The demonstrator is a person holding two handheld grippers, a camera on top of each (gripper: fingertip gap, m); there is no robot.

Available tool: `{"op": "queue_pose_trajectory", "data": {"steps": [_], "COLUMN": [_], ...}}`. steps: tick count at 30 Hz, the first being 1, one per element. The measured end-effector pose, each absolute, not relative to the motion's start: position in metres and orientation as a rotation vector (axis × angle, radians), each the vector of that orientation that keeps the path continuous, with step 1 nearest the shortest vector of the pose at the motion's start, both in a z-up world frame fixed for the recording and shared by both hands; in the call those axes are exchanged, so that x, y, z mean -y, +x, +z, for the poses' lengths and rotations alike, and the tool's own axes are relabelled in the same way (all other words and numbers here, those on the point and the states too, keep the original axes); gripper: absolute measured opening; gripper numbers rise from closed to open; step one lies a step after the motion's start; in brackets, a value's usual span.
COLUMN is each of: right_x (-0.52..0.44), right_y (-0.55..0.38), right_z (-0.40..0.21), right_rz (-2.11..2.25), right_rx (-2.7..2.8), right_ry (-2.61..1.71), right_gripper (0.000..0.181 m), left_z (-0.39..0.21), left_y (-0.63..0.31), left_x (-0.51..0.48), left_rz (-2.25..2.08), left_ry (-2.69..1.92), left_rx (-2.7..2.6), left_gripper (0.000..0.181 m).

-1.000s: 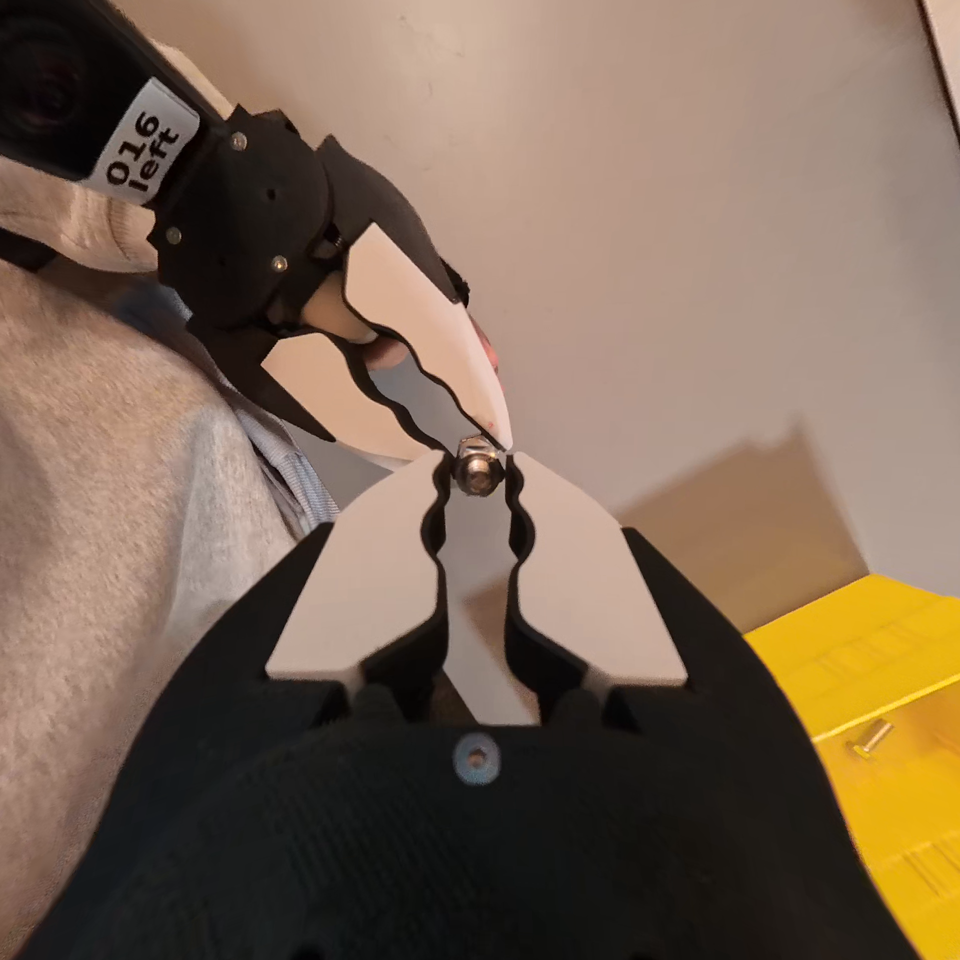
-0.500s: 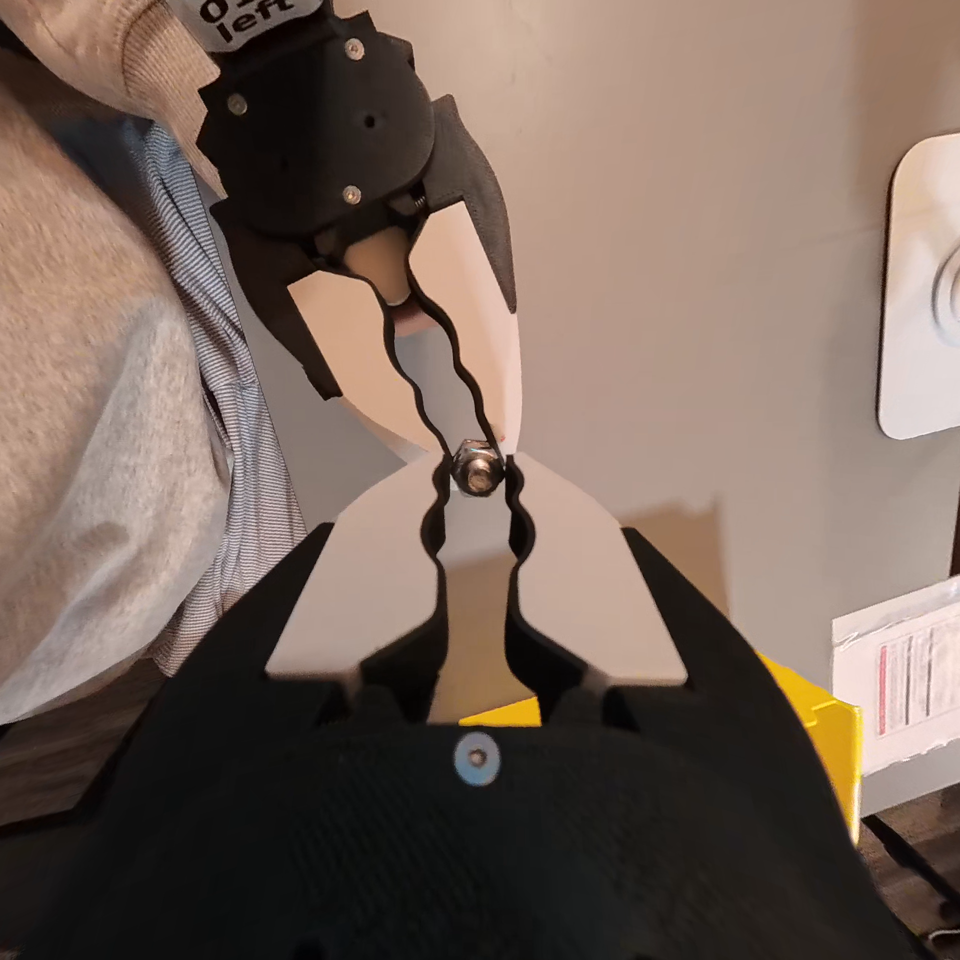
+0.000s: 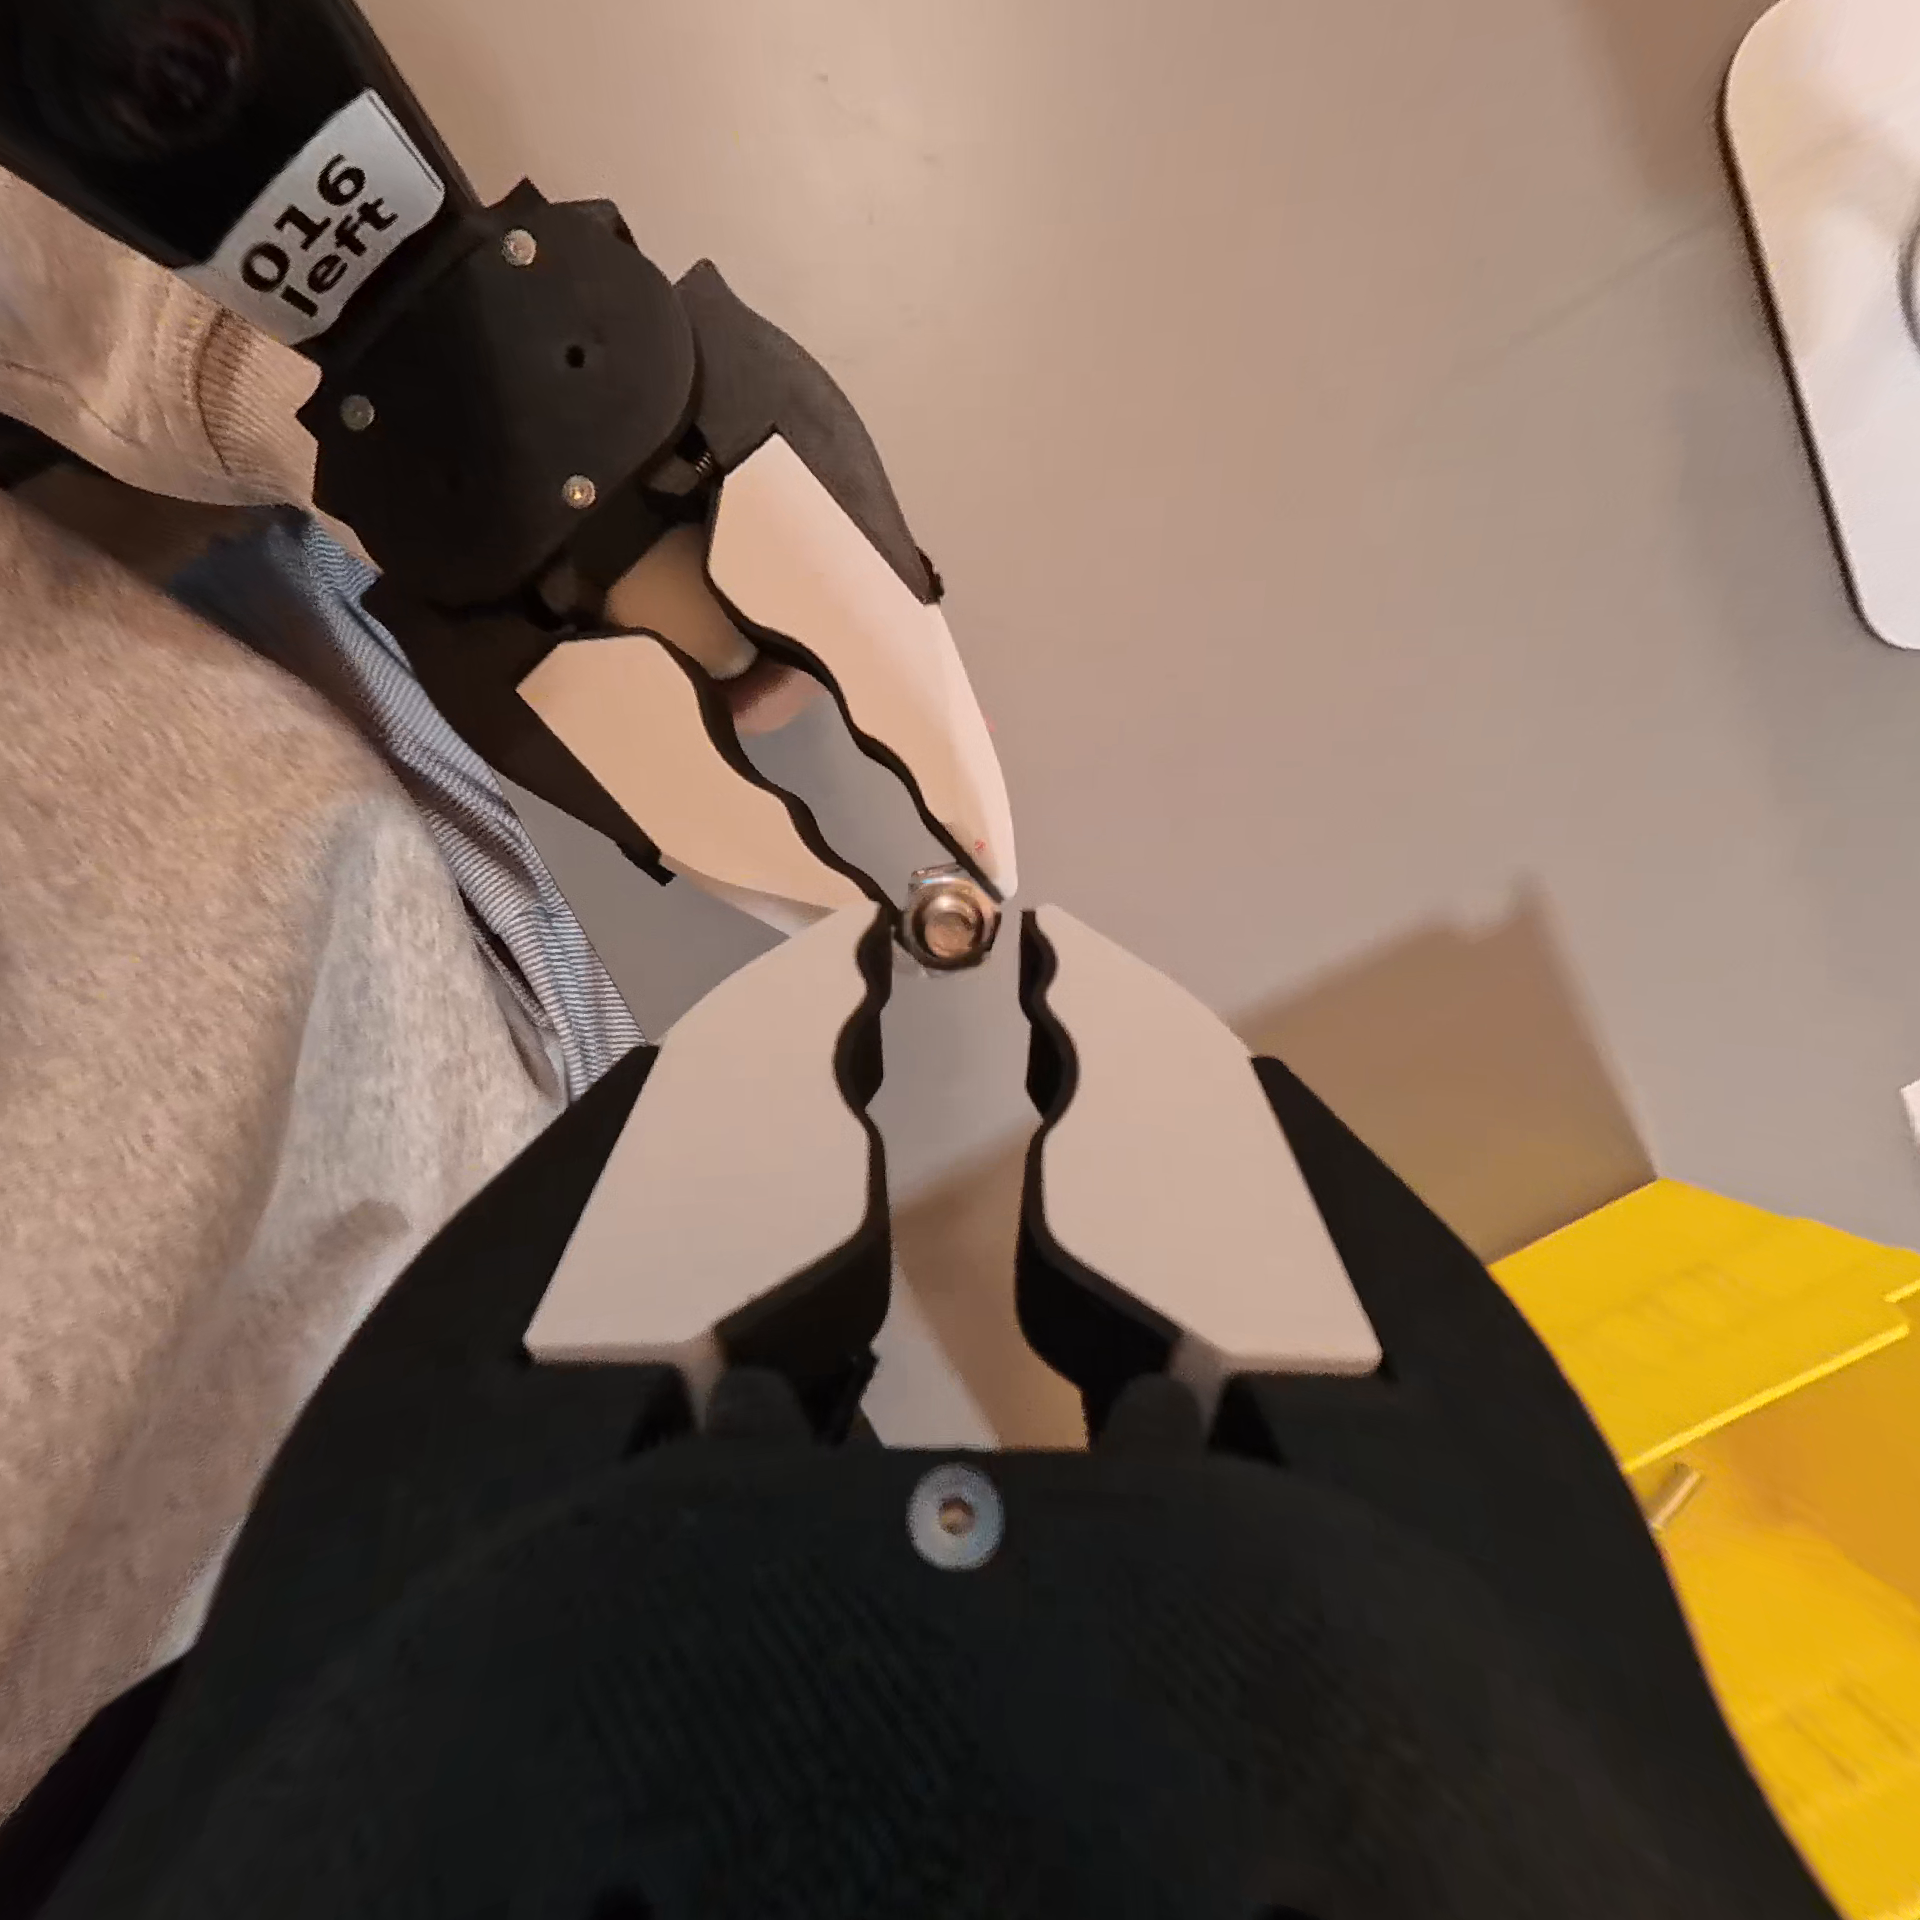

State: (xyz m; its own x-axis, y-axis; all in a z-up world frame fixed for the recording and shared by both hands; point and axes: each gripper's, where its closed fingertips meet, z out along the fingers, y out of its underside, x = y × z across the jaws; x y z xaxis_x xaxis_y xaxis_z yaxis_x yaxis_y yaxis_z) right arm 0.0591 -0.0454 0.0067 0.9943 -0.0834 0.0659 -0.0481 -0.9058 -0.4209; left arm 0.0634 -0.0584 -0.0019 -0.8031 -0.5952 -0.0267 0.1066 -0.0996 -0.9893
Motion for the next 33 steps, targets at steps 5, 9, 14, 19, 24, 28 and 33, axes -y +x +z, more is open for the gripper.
{"op": "queue_pose_trajectory", "data": {"steps": [5, 9, 14, 19, 24, 28, 33], "right_x": [0.047, 0.048, 0.049, 0.050, 0.054, 0.056, 0.055], "right_y": [0.059, 0.059, 0.059, 0.059, 0.065, 0.070, 0.066], "right_z": [0.007, 0.005, 0.007, 0.006, 0.007, 0.010, 0.011], "right_rz": [-0.060, -0.095, -0.133, -0.143, -0.169, -0.193, -0.164], "right_rx": [-0.103, -0.007, 0.058, 0.075, 0.025, -0.005, -0.012], "right_ry": [-2.701, -2.724, -2.754, -2.765, -2.771, -2.764, -2.751], "right_gripper": [0.018, 0.018, 0.018, 0.018, 0.021, 0.019, 0.020], "left_z": [-0.002, -0.003, -0.002, -0.003, -0.001, -0.002, -0.003], "left_y": [0.064, 0.064, 0.064, 0.063, 0.065, 0.065, 0.066], "left_x": [0.058, 0.058, 0.058, 0.059, 0.056, 0.056, 0.056], "left_rz": [-1.959, -1.960, -1.966, -1.969, -1.987, -1.987, -1.984], "left_ry": [-0.543, -0.546, -0.542, -0.542, -0.566, -0.567, -0.574], "left_rx": [-1.704, -1.712, -1.708, -1.713, -1.702, -1.705, -1.706], "left_gripper": [0.017, 0.017, 0.017, 0.017, 0.017, 0.017, 0.017]}}
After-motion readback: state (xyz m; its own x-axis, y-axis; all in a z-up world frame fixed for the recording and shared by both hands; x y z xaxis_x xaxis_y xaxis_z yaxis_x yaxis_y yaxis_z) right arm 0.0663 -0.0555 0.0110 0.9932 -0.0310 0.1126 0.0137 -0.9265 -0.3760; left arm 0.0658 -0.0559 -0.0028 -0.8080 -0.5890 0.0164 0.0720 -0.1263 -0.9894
